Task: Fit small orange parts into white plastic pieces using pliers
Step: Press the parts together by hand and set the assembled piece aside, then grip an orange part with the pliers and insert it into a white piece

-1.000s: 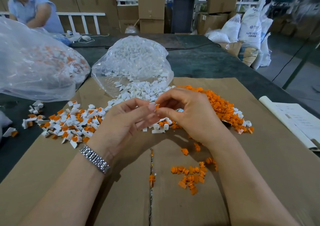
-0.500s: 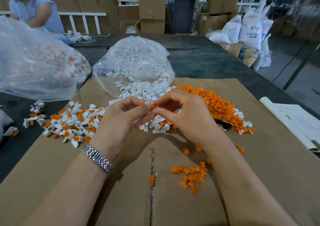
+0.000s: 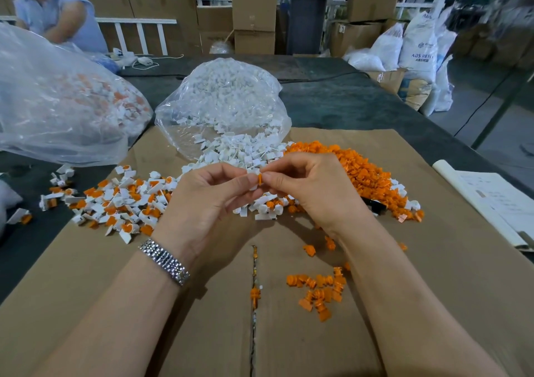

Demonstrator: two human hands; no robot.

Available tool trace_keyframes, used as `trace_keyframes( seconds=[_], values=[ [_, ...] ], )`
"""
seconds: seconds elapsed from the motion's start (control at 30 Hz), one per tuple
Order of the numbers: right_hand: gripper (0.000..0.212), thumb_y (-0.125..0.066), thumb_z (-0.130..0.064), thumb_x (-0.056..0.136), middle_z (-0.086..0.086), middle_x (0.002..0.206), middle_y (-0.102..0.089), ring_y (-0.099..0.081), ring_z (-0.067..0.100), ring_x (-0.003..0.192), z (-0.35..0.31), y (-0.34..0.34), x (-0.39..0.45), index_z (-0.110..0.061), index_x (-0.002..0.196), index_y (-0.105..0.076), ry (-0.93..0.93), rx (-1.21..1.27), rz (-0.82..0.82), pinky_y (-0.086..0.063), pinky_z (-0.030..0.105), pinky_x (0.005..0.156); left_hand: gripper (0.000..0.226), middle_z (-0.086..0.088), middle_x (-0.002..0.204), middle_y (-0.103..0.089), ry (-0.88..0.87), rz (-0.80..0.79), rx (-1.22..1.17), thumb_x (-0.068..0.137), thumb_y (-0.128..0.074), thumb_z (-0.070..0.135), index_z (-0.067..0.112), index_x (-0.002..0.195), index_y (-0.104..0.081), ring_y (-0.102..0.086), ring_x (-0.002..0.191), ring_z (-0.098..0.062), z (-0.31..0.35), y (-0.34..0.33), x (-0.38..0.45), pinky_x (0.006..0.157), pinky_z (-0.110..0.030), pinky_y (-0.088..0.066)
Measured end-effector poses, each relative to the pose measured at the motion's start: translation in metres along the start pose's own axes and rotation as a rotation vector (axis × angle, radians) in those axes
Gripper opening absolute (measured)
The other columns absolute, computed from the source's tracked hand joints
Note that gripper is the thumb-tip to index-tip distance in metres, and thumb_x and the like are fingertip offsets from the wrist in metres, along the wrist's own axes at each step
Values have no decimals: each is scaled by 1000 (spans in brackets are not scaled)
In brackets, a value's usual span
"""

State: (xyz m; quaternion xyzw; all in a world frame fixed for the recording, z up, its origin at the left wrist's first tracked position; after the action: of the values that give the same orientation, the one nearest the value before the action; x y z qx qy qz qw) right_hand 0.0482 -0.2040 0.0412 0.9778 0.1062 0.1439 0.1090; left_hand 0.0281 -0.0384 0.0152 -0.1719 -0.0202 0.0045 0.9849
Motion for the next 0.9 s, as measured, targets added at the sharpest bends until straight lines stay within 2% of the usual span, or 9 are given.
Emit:
trace_keyframes(
  seconds=[0.2,0.3,0.37,0.43,0.5,0.57,0.63,0.77,0.9],
  values=[
    [7,-73,-11,92,0,81,-75,-71,8,74,1,-4,1,-12,97,-77,-1,-52,15,-54,17,70,10,-18,85,-75,12,10,-16,63,-83,6,7,71,-76,-77,90,-32,0,2,2,79,-28,-61],
    [7,-72,-18,94,-5,81,-75,-69,3,73,0,-2,1,-17,98,-78,-19,-77,17,-54,16,69,16,-22,92,-76,35,56,-23,59,-84,7,5,72,-74,-76,91,-34,-2,5,4,77,-28,-61],
    [12,-69,-31,95,-10,87,-73,-67,1,81,-1,12,3,-23,101,-76,-9,-275,113,-54,18,75,19,-25,98,-76,53,74,-56,62,-83,5,2,77,-72,-76,96,-35,-3,7,4,77,-27,-61],
    [31,-67,-47,93,-8,110,-66,-62,8,100,3,30,3,-24,114,-69,-65,-657,188,-53,30,89,16,-22,98,-77,65,113,-82,63,-83,5,3,76,-74,-75,100,-32,-3,12,5,74,-24,-60],
    [57,-68,-59,87,3,129,-55,-52,23,121,15,39,1,-20,128,-59,-258,-933,117,-47,47,100,10,-14,93,-78,69,152,-65,61,-84,7,10,69,-78,-75,98,-26,-3,19,7,67,-21,-59],
    [71,-71,-62,83,9,138,-49,-43,32,132,28,39,-3,-17,134,-53,-429,-1104,-17,-40,55,105,9,-10,90,-77,69,157,-23,60,-85,11,14,66,-79,-73,87,-18,-3,21,8,60,-19,-56],
    [67,-72,-57,84,11,137,-48,-41,34,133,33,37,-4,-17,134,-53,-459,-1184,-57,-36,57,104,8,-6,84,-76,65,153,-10,58,-85,14,15,64,-79,-70,76,-12,-3,22,9,57,-18,-53],
    [43,-71,-40,89,6,118,-53,-51,30,118,31,38,-3,-17,123,-59,-410,-1188,10,-35,53,98,10,-4,77,-73,63,159,-38,56,-85,14,14,63,-78,-66,69,-11,-4,24,11,56,-19,-54],
    [25,-69,-39,86,4,98,-54,-54,29,97,28,39,0,-19,86,-55,-390,-1116,47,-38,46,88,8,-5,77,-73,60,171,-45,58,-85,12,14,61,-77,-66,67,-11,-5,23,11,55,-19,-54]
  ],
)
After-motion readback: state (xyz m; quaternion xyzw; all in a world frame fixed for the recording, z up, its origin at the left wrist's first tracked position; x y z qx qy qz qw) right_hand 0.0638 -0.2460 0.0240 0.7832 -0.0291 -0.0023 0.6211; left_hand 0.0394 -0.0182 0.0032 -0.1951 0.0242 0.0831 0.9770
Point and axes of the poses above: each hand's wrist, its own x-axis towards the middle knuckle, its own y-axis out of the back of the hand, z = x × y, the point moved 6 cm from there along x, towards the middle knuckle
